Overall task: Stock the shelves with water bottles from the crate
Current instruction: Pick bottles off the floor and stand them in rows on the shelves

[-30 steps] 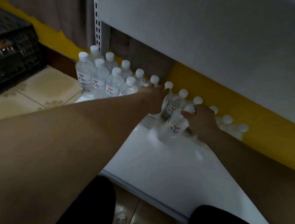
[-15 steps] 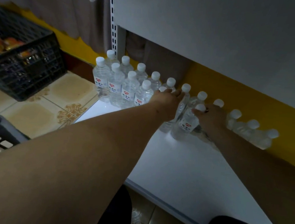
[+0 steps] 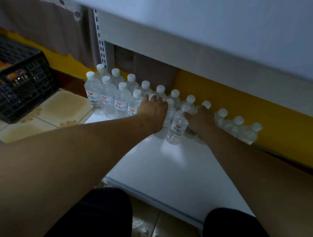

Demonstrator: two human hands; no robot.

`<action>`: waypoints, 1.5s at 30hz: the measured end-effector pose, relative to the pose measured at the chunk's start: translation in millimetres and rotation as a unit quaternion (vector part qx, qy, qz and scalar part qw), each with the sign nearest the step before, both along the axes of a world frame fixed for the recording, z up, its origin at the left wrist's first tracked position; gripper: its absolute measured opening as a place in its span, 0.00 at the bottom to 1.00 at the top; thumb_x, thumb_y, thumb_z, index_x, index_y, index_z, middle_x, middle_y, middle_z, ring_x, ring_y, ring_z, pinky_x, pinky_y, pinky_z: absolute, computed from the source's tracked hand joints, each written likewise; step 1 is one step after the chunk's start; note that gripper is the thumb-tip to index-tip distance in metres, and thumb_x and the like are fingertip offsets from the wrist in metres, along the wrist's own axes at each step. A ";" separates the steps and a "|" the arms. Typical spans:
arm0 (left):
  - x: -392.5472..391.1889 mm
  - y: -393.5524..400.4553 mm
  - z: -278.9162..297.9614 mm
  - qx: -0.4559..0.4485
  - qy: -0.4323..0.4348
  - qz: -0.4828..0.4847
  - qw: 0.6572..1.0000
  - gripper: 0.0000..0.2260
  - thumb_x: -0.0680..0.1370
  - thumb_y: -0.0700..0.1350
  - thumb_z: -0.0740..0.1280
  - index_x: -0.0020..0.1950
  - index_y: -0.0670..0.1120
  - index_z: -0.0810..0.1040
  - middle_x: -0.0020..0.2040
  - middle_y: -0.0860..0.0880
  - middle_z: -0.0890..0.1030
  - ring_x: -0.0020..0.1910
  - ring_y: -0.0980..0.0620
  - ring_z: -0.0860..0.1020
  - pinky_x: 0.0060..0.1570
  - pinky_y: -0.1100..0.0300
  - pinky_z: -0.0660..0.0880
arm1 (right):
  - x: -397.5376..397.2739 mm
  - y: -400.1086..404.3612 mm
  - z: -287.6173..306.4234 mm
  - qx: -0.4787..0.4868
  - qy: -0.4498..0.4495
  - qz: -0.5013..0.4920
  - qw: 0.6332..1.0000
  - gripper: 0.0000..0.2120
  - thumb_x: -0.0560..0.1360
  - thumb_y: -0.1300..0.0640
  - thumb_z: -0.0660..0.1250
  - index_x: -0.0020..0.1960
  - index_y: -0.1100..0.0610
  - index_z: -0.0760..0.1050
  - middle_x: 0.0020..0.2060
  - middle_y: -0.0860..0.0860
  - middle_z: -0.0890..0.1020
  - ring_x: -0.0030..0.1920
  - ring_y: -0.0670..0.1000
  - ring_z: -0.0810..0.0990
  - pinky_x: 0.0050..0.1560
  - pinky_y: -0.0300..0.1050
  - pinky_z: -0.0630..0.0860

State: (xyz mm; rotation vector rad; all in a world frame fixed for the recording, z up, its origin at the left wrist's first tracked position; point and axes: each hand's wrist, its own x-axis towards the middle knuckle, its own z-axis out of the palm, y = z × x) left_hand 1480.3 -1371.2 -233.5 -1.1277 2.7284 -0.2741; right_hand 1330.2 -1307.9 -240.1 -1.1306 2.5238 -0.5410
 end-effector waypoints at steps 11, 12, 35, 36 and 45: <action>-60.9 189.3 113.2 0.283 0.135 -0.064 0.947 0.21 0.80 0.55 0.61 0.71 0.50 0.70 0.71 0.46 0.73 0.66 0.45 0.73 0.64 0.53 0.72 | -37.7 199.7 159.1 -0.123 0.041 -0.031 0.991 0.27 0.81 0.42 0.56 0.69 0.62 0.69 0.66 0.60 0.74 0.66 0.59 0.73 0.62 0.45 0.68; -68.9 214.0 121.5 0.295 0.132 -0.080 0.943 0.22 0.80 0.54 0.61 0.74 0.49 0.68 0.72 0.45 0.71 0.68 0.44 0.72 0.64 0.54 0.71 | -41.4 221.3 169.0 -0.125 0.045 -0.036 0.990 0.27 0.81 0.42 0.56 0.68 0.62 0.70 0.65 0.60 0.76 0.64 0.58 0.74 0.60 0.45 0.68; -84.5 733.3 55.5 0.393 -0.176 -0.432 0.792 0.24 0.81 0.53 0.62 0.76 0.47 0.65 0.69 0.42 0.74 0.64 0.45 0.74 0.61 0.59 0.70 | 72.0 863.6 78.1 -0.204 -0.013 -0.496 0.844 0.19 0.81 0.46 0.59 0.66 0.56 0.74 0.60 0.51 0.80 0.58 0.50 0.80 0.59 0.44 0.74; -78.4 749.7 48.4 0.396 -0.195 -0.442 0.780 0.24 0.81 0.53 0.62 0.76 0.47 0.65 0.71 0.42 0.72 0.65 0.45 0.74 0.61 0.59 0.70 | 91.1 889.6 58.4 -0.188 -0.010 -0.533 0.825 0.18 0.81 0.46 0.60 0.65 0.56 0.75 0.58 0.50 0.81 0.56 0.50 0.81 0.56 0.44 0.75; -39.3 835.7 -22.2 0.398 -0.259 -0.493 0.730 0.18 0.80 0.50 0.61 0.70 0.49 0.71 0.66 0.45 0.76 0.61 0.45 0.76 0.56 0.58 0.72 | 158.2 1024.0 -82.1 0.035 -0.094 -0.697 0.710 0.32 0.77 0.44 0.66 0.75 0.59 0.63 0.71 0.57 0.70 0.67 0.58 0.72 0.63 0.49 0.71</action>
